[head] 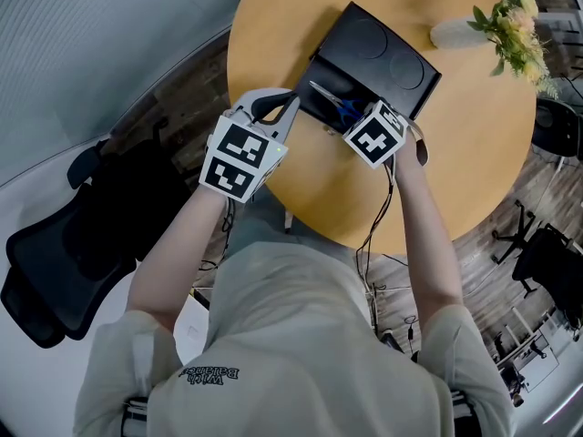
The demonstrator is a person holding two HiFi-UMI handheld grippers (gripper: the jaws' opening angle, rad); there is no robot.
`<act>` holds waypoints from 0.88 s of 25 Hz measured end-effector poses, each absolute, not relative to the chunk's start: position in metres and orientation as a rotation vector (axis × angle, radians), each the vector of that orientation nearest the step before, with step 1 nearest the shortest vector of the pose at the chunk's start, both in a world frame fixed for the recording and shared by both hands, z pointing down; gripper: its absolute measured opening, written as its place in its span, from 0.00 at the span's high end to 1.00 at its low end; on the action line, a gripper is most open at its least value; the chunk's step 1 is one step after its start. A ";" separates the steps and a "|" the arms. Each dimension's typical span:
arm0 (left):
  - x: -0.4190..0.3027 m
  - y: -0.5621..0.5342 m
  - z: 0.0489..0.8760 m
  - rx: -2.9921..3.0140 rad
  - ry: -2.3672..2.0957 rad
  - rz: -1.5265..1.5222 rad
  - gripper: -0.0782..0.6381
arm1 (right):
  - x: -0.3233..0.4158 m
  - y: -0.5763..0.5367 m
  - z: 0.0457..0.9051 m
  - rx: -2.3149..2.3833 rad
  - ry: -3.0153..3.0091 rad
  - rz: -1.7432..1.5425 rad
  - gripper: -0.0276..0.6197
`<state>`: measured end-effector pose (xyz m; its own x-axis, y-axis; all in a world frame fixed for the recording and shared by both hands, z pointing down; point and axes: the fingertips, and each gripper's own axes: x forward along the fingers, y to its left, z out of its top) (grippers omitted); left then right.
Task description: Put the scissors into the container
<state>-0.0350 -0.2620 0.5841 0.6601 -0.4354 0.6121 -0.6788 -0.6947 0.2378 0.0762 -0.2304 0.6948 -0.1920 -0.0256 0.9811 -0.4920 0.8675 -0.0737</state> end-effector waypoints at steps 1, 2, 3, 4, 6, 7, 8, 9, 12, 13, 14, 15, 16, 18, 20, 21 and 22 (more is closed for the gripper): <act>-0.034 -0.261 0.582 2.430 -0.869 0.728 0.86 | 0.077 -0.231 0.691 0.410 -1.733 0.436 0.80; -0.033 -0.260 0.579 2.435 -0.869 0.726 0.86 | 0.077 -0.232 0.686 0.419 -1.743 0.437 0.80; -0.033 -0.259 0.577 2.440 -0.871 0.724 0.86 | 0.077 -0.233 0.680 0.429 -1.756 0.441 0.80; -0.033 -0.258 0.574 2.446 -0.875 0.722 0.86 | 0.078 -0.234 0.675 0.439 -1.768 0.443 0.80; -0.033 -0.258 0.567 2.459 -0.892 0.713 0.86 | 0.079 -0.236 0.663 0.464 -1.788 0.435 0.80; -0.034 -0.259 0.564 2.465 -0.903 0.707 0.86 | 0.081 -0.238 0.657 0.479 -1.796 0.427 0.80; -0.034 -0.259 0.560 2.471 -0.912 0.703 0.86 | 0.082 -0.239 0.652 0.495 -1.804 0.420 0.80; -0.035 -0.259 0.556 2.476 -0.920 0.702 0.86 | 0.083 -0.241 0.646 0.515 -1.815 0.416 0.80; -0.035 -0.260 0.543 2.496 -0.945 0.694 0.86 | 0.087 -0.245 0.629 0.601 -1.855 0.434 0.80; -0.034 -0.261 0.537 2.504 -0.953 0.688 0.86 | 0.089 -0.246 0.622 0.635 -1.870 0.442 0.80; -0.034 -0.261 0.532 2.512 -0.961 0.681 0.86 | 0.091 -0.249 0.615 0.670 -1.887 0.443 0.81; -0.034 -0.262 0.525 2.522 -0.970 0.674 0.86 | 0.092 -0.252 0.606 0.707 -1.907 0.440 0.80; -0.033 -0.263 0.519 2.533 -0.980 0.670 0.86 | 0.093 -0.257 0.596 0.747 -1.928 0.431 0.81; -0.033 -0.266 0.504 2.557 -0.998 0.659 0.86 | 0.096 -0.265 0.574 0.830 -1.973 0.405 0.81; -0.031 -0.267 0.488 2.586 -1.013 0.641 0.86 | 0.098 -0.270 0.550 0.904 -2.017 0.381 0.81; -0.029 -0.267 0.479 2.601 -1.020 0.631 0.86 | 0.099 -0.272 0.538 0.937 -2.039 0.370 0.81; -0.028 -0.267 0.470 2.617 -1.027 0.620 0.86 | 0.100 -0.273 0.526 0.968 -2.059 0.359 0.82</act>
<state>-0.0275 -0.2666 0.4703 0.6589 -0.5813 0.4774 -0.6933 -0.7156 0.0855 0.1005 -0.2731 0.5257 -0.3744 -0.5111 0.7737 -0.7425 0.6650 0.0800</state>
